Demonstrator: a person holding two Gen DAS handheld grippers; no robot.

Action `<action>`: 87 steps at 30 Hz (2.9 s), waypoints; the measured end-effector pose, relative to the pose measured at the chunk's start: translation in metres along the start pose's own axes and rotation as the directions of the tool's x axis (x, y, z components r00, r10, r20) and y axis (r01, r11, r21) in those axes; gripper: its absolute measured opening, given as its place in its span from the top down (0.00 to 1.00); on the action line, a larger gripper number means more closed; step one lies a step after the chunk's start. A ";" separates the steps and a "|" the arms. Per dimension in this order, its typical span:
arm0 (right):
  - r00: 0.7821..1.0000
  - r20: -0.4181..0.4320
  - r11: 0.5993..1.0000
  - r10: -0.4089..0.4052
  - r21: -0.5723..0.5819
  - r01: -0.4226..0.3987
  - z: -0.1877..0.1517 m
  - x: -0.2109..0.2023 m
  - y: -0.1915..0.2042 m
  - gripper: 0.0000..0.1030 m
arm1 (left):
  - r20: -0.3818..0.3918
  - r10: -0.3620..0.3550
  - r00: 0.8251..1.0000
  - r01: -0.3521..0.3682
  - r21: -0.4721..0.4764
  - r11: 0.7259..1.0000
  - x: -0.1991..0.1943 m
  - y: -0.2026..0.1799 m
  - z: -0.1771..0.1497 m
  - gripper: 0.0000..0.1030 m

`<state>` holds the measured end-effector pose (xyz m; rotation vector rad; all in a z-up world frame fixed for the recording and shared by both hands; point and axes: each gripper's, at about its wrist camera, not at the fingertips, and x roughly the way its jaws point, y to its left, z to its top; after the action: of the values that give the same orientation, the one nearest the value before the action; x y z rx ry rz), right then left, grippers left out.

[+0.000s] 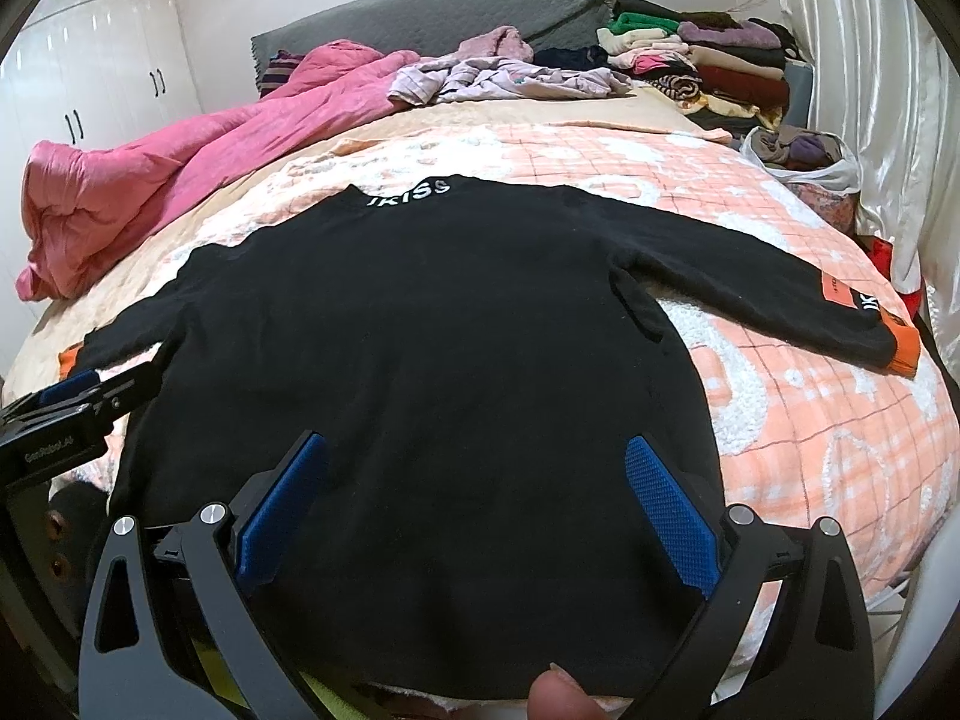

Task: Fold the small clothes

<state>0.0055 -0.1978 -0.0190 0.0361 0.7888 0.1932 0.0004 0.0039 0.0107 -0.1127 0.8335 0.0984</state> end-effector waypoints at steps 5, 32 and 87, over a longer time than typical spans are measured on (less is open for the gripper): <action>1.000 0.003 1.000 -0.018 0.010 0.017 0.003 0.003 -0.005 0.04 | -0.003 0.004 1.000 -0.004 -0.005 1.000 0.004 0.001 0.002 0.08; 0.986 0.003 0.982 -0.165 0.098 0.164 0.037 0.035 -0.061 0.04 | -0.039 0.015 0.999 -0.016 -0.039 0.999 0.049 0.014 0.050 0.08; 0.966 0.124 0.617 -0.225 0.786 0.043 0.012 0.052 -0.368 0.71 | -0.094 -0.014 0.996 0.012 -0.031 0.999 0.178 -0.012 0.125 0.08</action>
<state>0.1085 -0.5486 -0.0858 0.8247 0.6033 -0.3201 0.2123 0.0169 -0.0375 -0.1519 0.9251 0.0939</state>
